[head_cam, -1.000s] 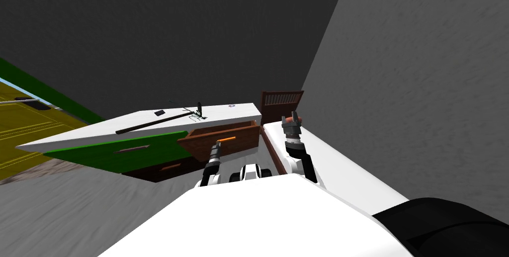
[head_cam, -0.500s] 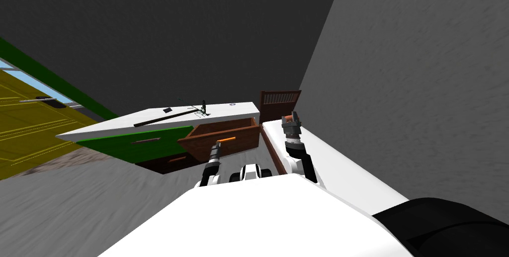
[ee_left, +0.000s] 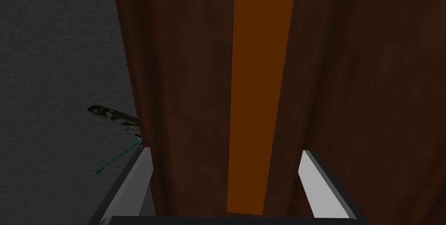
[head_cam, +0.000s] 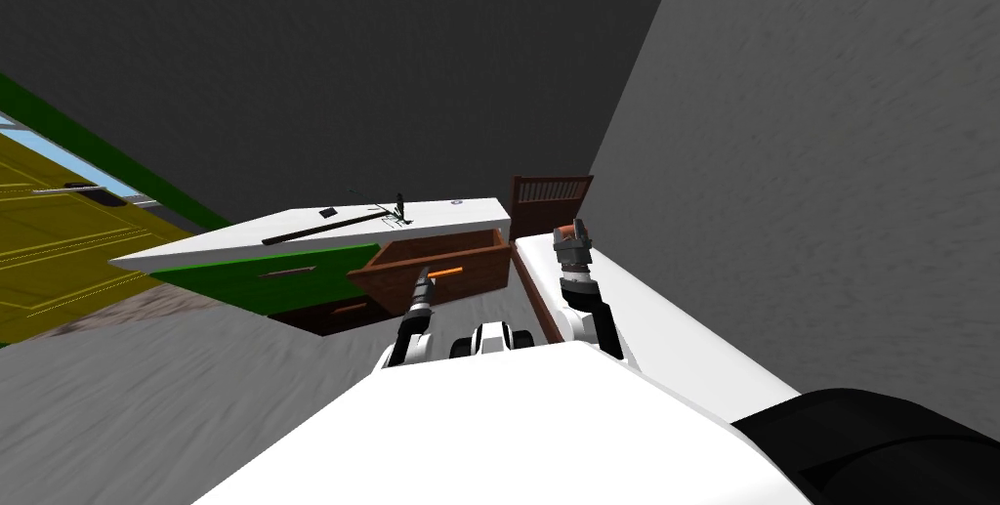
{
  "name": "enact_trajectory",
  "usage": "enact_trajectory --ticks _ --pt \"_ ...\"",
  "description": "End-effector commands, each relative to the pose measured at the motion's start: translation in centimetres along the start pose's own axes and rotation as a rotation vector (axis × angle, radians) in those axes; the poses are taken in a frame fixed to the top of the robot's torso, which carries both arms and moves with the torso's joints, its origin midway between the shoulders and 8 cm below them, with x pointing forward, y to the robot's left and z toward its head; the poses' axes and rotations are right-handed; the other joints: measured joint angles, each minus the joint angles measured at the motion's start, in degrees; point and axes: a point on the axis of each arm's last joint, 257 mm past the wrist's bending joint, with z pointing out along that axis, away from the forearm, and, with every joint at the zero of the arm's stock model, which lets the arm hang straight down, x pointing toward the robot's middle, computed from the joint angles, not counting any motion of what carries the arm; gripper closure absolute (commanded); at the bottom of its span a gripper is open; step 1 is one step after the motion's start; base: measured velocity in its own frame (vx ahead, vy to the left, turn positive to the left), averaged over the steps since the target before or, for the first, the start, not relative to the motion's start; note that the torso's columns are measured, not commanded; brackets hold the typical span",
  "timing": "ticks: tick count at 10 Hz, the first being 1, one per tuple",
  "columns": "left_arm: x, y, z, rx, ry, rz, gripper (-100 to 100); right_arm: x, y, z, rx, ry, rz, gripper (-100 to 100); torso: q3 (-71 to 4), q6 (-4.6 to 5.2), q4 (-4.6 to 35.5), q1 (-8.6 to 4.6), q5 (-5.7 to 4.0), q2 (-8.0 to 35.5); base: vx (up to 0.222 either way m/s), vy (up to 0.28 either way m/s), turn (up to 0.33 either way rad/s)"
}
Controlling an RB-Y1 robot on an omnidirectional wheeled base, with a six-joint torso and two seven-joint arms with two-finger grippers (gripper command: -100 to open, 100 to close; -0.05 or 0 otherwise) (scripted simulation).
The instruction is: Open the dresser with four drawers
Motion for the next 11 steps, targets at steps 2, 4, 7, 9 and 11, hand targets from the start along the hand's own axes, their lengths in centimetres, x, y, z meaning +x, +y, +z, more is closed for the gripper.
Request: enact_trajectory --ticks 2,4,7,9,11 --pt "0.0 -1.8 1.8 -0.002 0.003 0.002 -100 0.0 0.0 0.0 0.0 0.0 0.0 0 -0.04 -0.01 -0.03 0.05 0.02 -0.06 -0.041 -0.008 0.008" --pt "0.0 -2.9 2.6 -0.002 0.004 0.003 -100 0.0 0.0 0.0 0.0 0.0 0.0 0 -0.07 -0.01 -0.05 0.01 0.01 -0.11 -0.045 -0.015 0.006" --pt "0.0 -2.2 2.3 -0.012 0.004 0.002 0 0.0 0.0 0.0 0.0 0.0 0.0 0 -0.06 -0.02 0.01 0.02 -0.03 -0.07 -0.006 -0.001 -0.001" --pt "0.0 -2.1 2.3 -0.013 0.004 0.002 0 0.0 0.0 0.0 0.0 0.0 0.0 0 -0.06 -0.01 -0.02 0.02 0.0 -0.08 0.0 0.0 0.0" --pt "0.0 -2.1 2.3 -0.014 0.004 0.002 0 0.0 0.0 0.0 0.0 0.0 0.0 0 -0.06 -0.01 -0.03 0.03 0.01 -0.08 0.0 0.0 0.0"
